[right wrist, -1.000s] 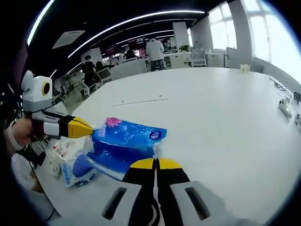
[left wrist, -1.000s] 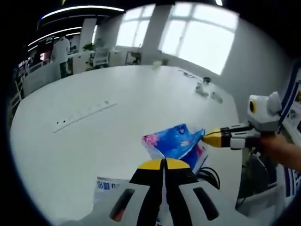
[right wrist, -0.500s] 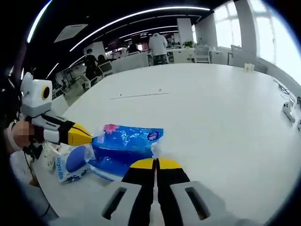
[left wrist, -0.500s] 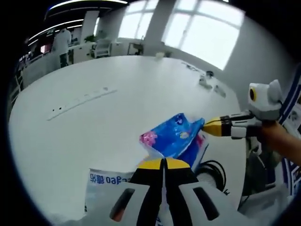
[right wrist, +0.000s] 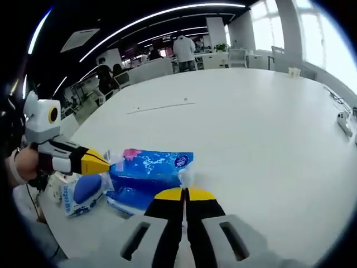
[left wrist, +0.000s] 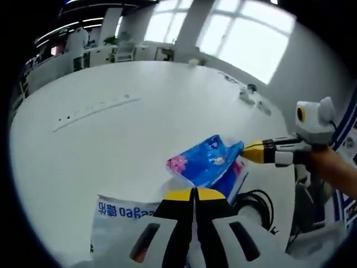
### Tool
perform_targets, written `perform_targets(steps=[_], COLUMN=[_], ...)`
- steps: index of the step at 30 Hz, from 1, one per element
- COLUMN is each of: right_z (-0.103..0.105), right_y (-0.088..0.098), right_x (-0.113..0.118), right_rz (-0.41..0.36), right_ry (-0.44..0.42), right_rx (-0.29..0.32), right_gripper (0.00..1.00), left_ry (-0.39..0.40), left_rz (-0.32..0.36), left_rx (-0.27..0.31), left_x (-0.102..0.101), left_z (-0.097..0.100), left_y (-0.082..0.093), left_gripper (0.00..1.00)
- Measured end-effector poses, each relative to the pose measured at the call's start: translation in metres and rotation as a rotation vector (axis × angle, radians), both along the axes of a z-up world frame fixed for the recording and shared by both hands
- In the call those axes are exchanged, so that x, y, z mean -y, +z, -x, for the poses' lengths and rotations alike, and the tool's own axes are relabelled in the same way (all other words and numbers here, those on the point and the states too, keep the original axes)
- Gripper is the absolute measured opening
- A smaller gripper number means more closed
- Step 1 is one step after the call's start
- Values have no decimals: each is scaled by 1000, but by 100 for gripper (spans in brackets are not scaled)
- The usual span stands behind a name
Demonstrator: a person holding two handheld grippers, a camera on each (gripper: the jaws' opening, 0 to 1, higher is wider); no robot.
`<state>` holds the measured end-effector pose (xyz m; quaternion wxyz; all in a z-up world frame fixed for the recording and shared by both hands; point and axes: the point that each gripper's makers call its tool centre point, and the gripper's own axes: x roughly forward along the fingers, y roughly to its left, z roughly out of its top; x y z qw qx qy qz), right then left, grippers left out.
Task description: Arrange the tabletop items into an orderly group along one side of the table until the central work area is clear of visible clutter.
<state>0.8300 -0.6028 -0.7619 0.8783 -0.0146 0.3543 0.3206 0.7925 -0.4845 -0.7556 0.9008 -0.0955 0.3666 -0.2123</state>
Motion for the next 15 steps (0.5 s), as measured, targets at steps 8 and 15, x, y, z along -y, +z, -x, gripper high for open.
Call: perform_targets(steps=[8,15], right_z=[-4,-5], right_y=[-6,-11], right_x=[0,3], right_rz=[11,9], right_ry=[4,-7], right_rx=[-6,-16], right_gripper=[0,0], left_ry=[23,42], left_rz=[11,25], left_rx=[-4,-13], left_x=[0,3], left_z=[-2,-1], left_y=[-9,-18], left_gripper=[0,0])
